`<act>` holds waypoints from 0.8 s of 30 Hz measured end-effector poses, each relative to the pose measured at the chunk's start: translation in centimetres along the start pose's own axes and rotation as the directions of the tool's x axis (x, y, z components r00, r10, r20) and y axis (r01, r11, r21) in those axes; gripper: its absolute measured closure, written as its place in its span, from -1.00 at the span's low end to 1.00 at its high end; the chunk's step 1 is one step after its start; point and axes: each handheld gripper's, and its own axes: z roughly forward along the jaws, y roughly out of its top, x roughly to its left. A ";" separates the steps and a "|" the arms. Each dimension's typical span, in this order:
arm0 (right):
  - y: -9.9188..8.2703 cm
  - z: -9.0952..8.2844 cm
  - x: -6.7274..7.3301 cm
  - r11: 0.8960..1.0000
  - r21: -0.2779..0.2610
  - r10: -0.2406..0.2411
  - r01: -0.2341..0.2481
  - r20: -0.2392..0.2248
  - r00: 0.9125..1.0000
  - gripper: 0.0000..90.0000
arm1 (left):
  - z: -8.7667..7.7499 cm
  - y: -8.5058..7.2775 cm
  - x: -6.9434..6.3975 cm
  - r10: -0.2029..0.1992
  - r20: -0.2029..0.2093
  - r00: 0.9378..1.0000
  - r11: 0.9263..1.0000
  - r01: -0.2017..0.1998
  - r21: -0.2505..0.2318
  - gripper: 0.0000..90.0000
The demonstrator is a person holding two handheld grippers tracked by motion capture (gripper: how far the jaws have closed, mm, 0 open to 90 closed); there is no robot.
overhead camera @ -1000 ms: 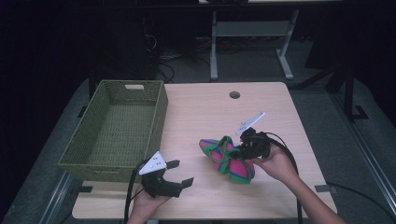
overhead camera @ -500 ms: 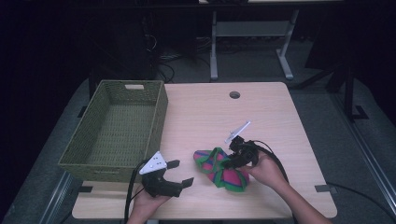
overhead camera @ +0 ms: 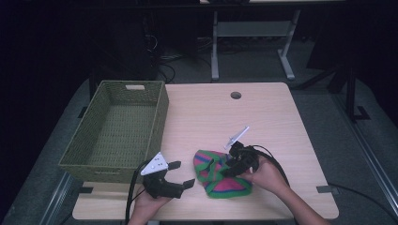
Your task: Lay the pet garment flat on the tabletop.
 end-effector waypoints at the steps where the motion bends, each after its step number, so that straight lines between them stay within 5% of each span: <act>1: -0.1 -0.1 0.0 1.000 0.001 0.005 -0.005 -0.004 1.000 -0.04 | 0.0 0.0 0.0 -0.001 0.000 1.000 1.000 0.001 0.001 -0.71; 10: -0.7 -2.2 0.6 0.999 -0.041 -0.033 0.033 -0.006 0.999 -0.09 | 0.1 0.0 0.0 -0.004 0.000 1.000 1.000 0.004 0.001 -0.71; 17: -0.1 -3.7 1.5 0.989 -0.083 -0.125 0.126 0.012 0.992 0.16 | 0.1 0.0 0.1 -0.003 -0.001 1.000 1.000 0.003 0.004 -0.71; 24: 0.9 -2.8 2.5 0.980 -0.051 -0.189 0.190 0.020 0.982 0.34 | 0.0 0.0 0.1 -0.001 -0.002 1.000 1.000 0.001 0.003 -0.71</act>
